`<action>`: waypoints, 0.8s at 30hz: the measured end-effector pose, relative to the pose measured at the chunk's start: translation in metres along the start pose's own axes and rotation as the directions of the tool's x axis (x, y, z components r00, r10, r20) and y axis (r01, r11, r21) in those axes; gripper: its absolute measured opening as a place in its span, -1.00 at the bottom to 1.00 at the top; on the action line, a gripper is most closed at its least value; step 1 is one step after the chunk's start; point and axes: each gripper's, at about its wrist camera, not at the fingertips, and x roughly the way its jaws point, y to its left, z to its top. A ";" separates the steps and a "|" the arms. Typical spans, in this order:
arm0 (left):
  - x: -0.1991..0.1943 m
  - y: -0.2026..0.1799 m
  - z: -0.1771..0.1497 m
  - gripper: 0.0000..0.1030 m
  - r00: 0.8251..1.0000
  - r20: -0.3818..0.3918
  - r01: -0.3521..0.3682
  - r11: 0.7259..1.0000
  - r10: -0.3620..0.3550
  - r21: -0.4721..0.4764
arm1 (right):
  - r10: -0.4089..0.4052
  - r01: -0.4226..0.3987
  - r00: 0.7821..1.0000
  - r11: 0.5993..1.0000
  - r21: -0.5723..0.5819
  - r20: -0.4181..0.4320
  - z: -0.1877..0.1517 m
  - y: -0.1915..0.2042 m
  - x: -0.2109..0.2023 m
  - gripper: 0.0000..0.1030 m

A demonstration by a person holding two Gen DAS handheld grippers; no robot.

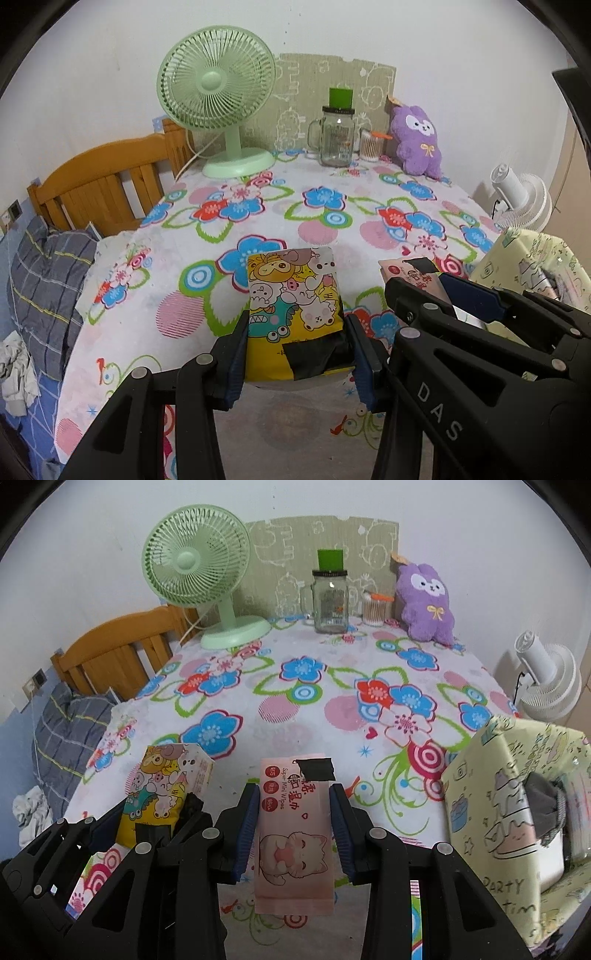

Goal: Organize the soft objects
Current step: 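Lift the yellow pack with the left gripper while the right lifts the pink tissue pack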

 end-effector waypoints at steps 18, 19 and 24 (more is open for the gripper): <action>-0.043 -0.008 0.014 -0.04 0.996 0.088 -0.006 1.000 0.005 0.012 | 0.018 -0.017 0.996 1.000 -0.014 0.093 0.013 0.000 -0.047 -0.20; -0.044 -0.008 0.015 -0.04 0.996 0.091 -0.007 1.000 0.005 0.012 | 0.019 -0.018 0.995 1.000 -0.013 0.095 0.014 0.000 -0.049 -0.20; -0.050 -0.012 0.017 -0.04 0.994 0.106 -0.007 1.000 0.006 0.017 | 0.019 -0.018 0.994 1.000 -0.017 0.110 0.016 -0.002 -0.056 -0.20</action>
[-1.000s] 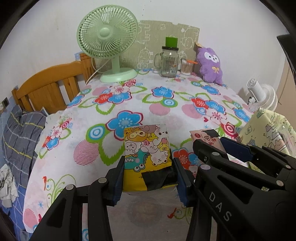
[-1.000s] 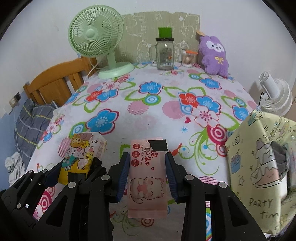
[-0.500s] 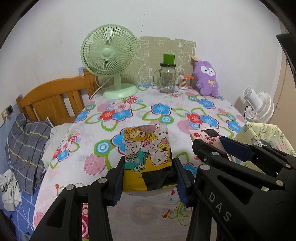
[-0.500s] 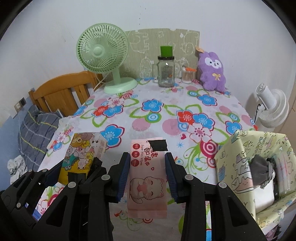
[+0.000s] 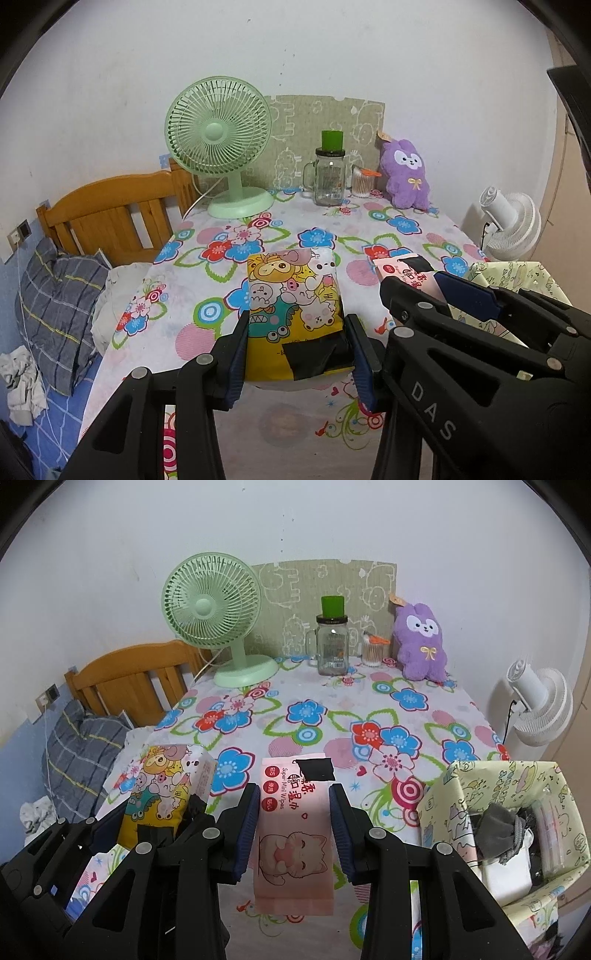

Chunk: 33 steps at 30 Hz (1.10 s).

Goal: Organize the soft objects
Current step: 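Lift the yellow pack with the left gripper while the right lifts the pink tissue pack, then carry both packs over the gift box with the left and right grippers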

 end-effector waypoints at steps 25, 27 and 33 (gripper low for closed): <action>-0.010 -0.049 0.017 -0.04 0.998 0.042 0.044 0.998 -0.045 0.033 | -0.029 0.027 0.998 0.999 0.030 0.048 0.012 -0.046 -0.029 -0.20; -0.011 -0.054 0.018 -0.04 0.998 0.046 0.048 0.998 -0.049 0.036 | -0.033 0.032 0.998 0.999 0.033 0.054 0.013 -0.052 -0.032 -0.20; -0.013 -0.071 0.023 -0.04 0.996 0.056 0.068 0.996 -0.071 0.048 | -0.050 0.047 0.996 0.998 0.044 0.069 0.015 -0.069 -0.039 -0.20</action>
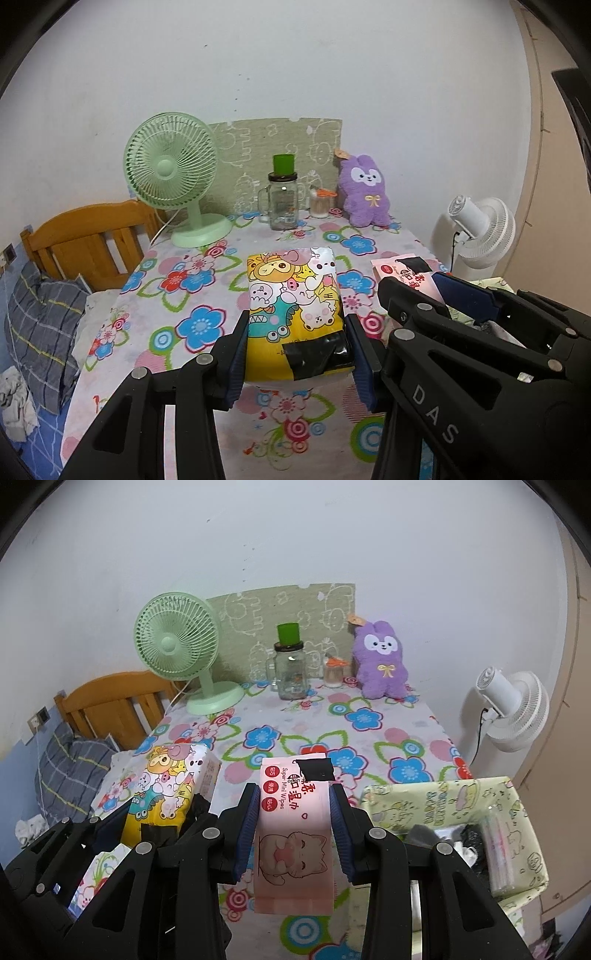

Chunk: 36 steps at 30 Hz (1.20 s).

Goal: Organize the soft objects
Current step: 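Carry both packs over the gift box with the left and right grippers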

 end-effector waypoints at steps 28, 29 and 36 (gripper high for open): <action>0.014 -0.087 0.009 -0.04 0.994 0.015 0.105 0.993 -0.106 0.062 | -0.113 0.111 0.993 0.992 0.062 0.035 -0.003 -0.091 -0.019 -0.20; 0.014 -0.091 0.009 -0.04 0.994 0.015 0.110 0.992 -0.111 0.065 | -0.118 0.116 0.992 0.991 0.066 0.036 -0.003 -0.094 -0.019 -0.20; 0.019 -0.110 0.008 -0.04 0.990 0.007 0.138 0.987 -0.139 0.083 | -0.147 0.144 0.989 0.986 0.087 0.034 -0.007 -0.115 -0.021 -0.20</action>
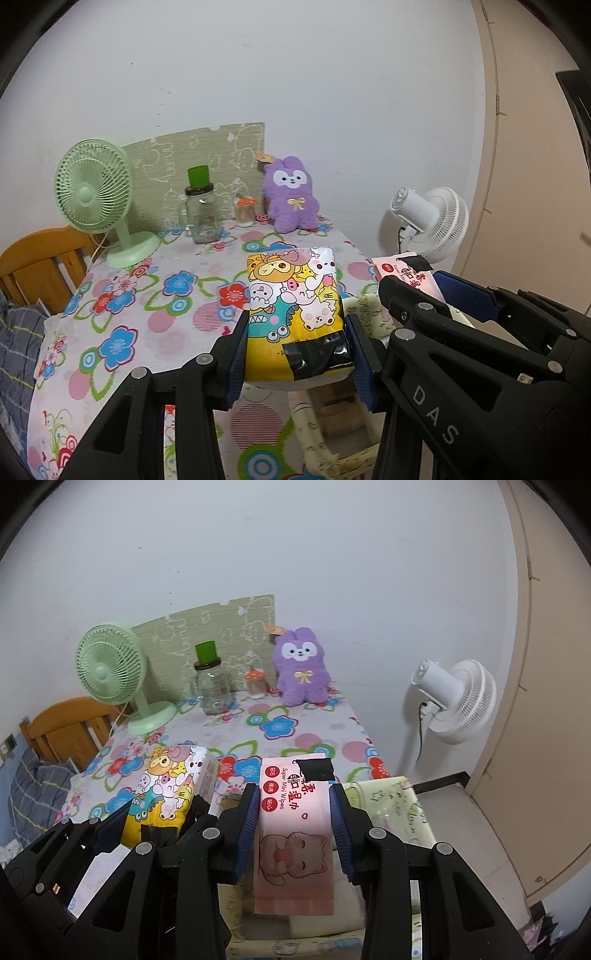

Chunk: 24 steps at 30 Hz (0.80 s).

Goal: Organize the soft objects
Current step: 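Carry both packs over the gift box with the left and right grippers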

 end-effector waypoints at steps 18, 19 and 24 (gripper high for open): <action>0.033 -0.039 -0.007 -0.03 0.994 -0.076 0.082 0.996 -0.080 0.030 | -0.063 0.066 0.997 0.996 0.060 -0.050 -0.011 -0.046 0.018 -0.20; 0.035 -0.041 -0.007 -0.03 0.993 -0.083 0.085 0.996 -0.082 0.032 | -0.065 0.069 0.996 0.996 0.064 -0.054 -0.012 -0.048 0.019 -0.20; 0.046 -0.049 -0.012 -0.02 0.989 -0.120 0.096 0.994 -0.089 0.047 | -0.079 0.085 0.994 0.993 0.084 -0.076 -0.017 -0.058 0.026 -0.20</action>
